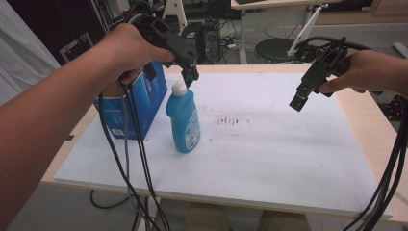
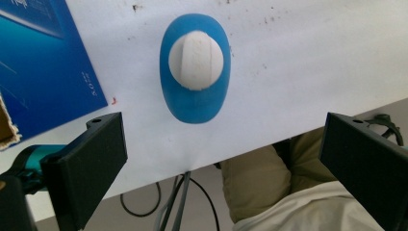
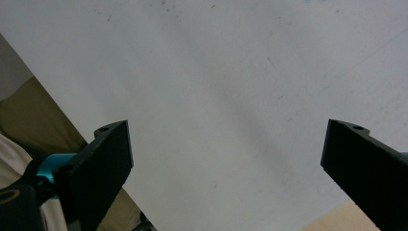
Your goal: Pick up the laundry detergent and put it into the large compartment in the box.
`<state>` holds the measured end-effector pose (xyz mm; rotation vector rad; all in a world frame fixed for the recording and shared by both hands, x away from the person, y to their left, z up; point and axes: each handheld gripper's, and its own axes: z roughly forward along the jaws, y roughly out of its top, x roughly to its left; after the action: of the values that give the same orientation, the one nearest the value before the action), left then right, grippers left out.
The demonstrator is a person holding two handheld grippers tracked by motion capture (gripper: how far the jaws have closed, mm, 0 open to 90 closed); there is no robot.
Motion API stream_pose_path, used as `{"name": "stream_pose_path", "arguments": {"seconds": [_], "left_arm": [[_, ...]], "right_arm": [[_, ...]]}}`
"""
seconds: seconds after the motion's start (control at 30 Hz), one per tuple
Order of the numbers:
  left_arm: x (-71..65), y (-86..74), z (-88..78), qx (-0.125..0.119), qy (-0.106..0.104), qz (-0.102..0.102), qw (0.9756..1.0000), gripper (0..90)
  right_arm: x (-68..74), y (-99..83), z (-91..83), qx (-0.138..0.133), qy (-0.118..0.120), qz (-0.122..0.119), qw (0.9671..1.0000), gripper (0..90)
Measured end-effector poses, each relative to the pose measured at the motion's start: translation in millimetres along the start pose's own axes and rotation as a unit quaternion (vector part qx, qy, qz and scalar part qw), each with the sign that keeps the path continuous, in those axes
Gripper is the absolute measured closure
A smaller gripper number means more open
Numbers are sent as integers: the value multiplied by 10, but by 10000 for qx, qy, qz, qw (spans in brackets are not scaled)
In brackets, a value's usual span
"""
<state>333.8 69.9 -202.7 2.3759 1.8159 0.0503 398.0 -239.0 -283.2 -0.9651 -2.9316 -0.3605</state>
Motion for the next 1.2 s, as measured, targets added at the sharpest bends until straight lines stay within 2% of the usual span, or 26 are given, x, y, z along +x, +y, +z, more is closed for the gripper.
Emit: {"name": "stream_pose_path", "arguments": {"seconds": [0.2, 0.57, 1.2], "left_arm": [[17, 50, 44, -38, 19, -1, 10000, 29], [108, 173, 302, 62, -33, -67, 10000, 29], [151, 209, 608, 138, -99, -78, 9998, 29]], "right_arm": [[-8, 8, 13, 31, -8, -12, 10000, 31], [-46, 24, 34, 43, 33, 12, 10000, 31], [-68, 42, 65, 106, 11, 18, 9999, 31]]}}
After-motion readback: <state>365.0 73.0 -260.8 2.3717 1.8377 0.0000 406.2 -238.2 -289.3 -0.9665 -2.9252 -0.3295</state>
